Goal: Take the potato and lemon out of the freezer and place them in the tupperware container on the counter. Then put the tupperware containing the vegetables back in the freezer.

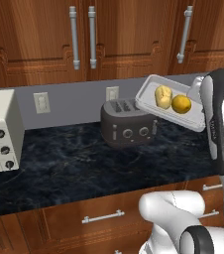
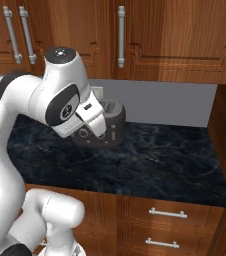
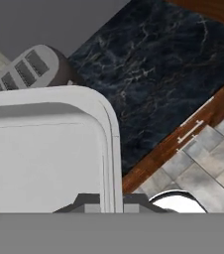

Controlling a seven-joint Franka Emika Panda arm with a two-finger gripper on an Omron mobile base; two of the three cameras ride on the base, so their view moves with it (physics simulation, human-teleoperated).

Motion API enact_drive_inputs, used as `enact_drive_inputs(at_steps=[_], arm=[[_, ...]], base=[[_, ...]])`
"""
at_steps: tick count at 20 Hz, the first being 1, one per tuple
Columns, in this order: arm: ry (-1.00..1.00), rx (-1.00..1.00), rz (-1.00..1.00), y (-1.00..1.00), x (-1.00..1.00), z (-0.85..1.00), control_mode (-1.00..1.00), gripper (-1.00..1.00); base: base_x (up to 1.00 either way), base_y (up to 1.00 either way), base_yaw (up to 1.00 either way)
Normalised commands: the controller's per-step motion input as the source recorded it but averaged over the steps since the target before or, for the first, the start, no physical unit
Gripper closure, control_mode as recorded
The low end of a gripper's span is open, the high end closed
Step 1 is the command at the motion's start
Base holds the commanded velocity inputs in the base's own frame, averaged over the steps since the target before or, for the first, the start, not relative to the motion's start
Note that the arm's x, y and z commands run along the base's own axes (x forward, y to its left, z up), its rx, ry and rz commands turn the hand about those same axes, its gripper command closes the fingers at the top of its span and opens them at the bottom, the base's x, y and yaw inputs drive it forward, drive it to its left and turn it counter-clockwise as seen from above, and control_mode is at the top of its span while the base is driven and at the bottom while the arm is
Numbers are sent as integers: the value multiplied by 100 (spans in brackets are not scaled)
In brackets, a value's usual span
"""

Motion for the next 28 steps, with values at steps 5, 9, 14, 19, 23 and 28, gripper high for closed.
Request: enact_drive_inputs(at_steps=[5, 9, 14, 19, 23, 28], arm=[[-3, 0, -2, 17, -72, 24, -100, 100], [0, 0, 0, 17, -53, 25, -100, 100], [8, 0, 1, 24, -33, 9, -100, 100], [16, 0, 4, 12, -8, 2, -100, 100], [6, 0, 1, 6, -3, 0, 100, 100], [0, 0, 0, 0, 0, 0, 100, 100]], base=[[0, 0, 0], [0, 0, 0], [0, 0, 0], [0, 0, 0], [-25, 13, 0], [-66, 70, -25]])
